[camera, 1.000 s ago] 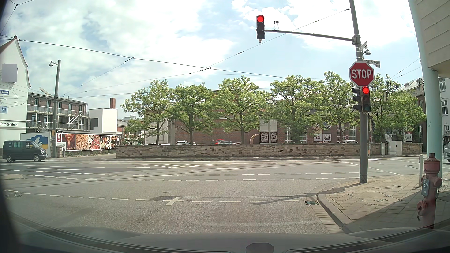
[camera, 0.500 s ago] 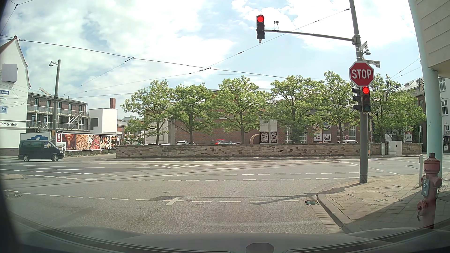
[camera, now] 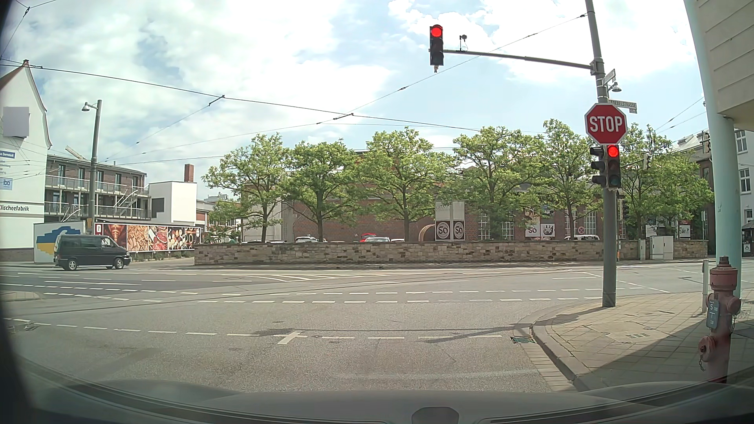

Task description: Follow the waypoints while adhering to traffic rules and regulations

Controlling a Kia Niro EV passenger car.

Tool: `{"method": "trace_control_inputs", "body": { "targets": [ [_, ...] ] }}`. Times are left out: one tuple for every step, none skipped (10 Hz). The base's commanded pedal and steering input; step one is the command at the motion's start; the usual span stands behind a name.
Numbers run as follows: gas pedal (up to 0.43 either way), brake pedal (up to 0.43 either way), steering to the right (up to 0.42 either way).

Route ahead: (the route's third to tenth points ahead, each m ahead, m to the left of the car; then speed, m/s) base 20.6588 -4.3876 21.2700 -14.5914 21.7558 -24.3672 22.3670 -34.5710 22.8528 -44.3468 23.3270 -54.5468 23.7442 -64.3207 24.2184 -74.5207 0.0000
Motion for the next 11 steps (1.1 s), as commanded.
{"method": "trace_control_inputs", "body": {
  "targets": [
    [0.0, 0.317, 0.036],
    [0.0, 0.323, 0.036],
    [0.0, 0.323, 0.036],
    [0.0, 0.323, 0.035],
    [0.0, 0.323, 0.035],
    [0.0, 0.323, 0.036],
    [0.0, 0.317, 0.035],
    [0.0, 0.323, 0.036],
    [0.0, 0.323, 0.035],
    [0.0, 0.323, 0.036],
    [0.0, 0.323, 0.036]
  ]
}}
